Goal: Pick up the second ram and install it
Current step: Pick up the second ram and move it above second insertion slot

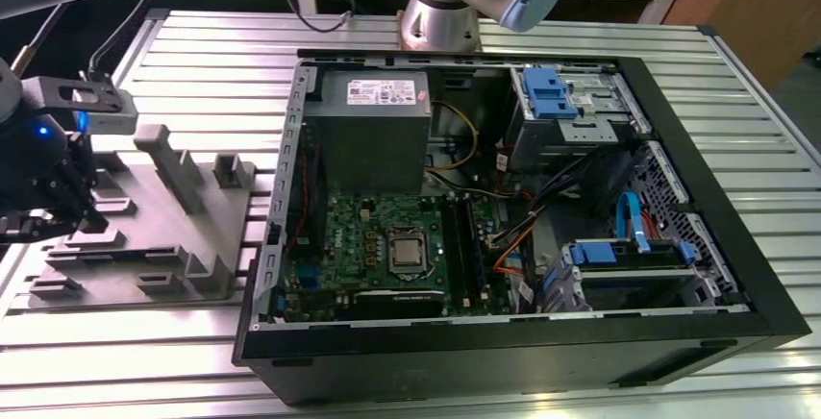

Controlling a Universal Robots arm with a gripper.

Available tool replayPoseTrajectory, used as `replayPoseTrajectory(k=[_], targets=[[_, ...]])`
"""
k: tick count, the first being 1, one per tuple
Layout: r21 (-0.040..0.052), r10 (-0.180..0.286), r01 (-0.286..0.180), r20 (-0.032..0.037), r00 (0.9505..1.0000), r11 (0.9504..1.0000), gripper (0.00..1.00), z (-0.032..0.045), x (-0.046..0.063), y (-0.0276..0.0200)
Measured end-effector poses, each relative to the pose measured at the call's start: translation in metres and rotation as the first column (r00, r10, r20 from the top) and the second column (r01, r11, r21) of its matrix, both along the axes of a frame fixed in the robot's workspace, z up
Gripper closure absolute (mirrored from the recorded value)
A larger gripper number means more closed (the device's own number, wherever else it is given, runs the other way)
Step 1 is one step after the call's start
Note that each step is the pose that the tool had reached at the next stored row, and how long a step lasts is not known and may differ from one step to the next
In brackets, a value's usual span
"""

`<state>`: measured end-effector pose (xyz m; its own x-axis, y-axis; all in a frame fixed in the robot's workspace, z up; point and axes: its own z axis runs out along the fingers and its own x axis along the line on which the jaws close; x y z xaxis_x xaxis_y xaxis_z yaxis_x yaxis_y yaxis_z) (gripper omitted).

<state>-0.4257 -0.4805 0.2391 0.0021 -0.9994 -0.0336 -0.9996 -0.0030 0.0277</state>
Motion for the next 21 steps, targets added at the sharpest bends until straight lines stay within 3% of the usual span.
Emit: replayPoseTrajectory(k=[6,7,11,15,21], targets=[[0.0002,0.001,-0.001,0.0002,1.0,1.0,0.9,-0.0032,0.0,-0.0036],[0.0008,0.001,-0.001,0.0002,1.0,1.0,0.9,-0.0075,0.0,-0.0052],[0.0079,0.002,-0.002,0.0011,1.0,1.0,0.9,-0.0099,0.0,-0.0062],[0.0083,0.002,-0.002,0.001,1.0,1.0,0.9,-0.0128,0.0,-0.0111],[0.0087,0.003,-0.003,0.0009,1.0,1.0,0.9,-0.0168,0.0,-0.012]])
